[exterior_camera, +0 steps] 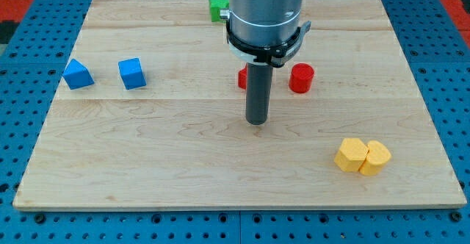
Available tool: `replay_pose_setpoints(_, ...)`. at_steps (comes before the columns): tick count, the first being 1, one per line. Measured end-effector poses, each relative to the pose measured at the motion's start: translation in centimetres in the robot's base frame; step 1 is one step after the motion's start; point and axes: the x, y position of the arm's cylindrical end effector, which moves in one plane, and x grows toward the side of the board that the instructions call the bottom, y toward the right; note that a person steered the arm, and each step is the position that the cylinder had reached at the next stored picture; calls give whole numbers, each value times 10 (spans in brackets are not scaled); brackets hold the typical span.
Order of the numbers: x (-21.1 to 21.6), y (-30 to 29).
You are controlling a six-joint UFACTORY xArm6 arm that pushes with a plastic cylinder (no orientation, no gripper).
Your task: Move the blue cube towards the right to the blue triangle
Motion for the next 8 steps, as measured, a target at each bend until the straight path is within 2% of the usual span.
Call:
replay_pose_setpoints(2, 0, 51)
replay_pose_setpoints(4, 4, 58)
replay_pose_setpoints(5, 3, 97)
replay_pose_setpoints(6, 3, 109)
replay_pose_setpoints(7, 2, 113)
replay_pose_setpoints(8, 7, 78)
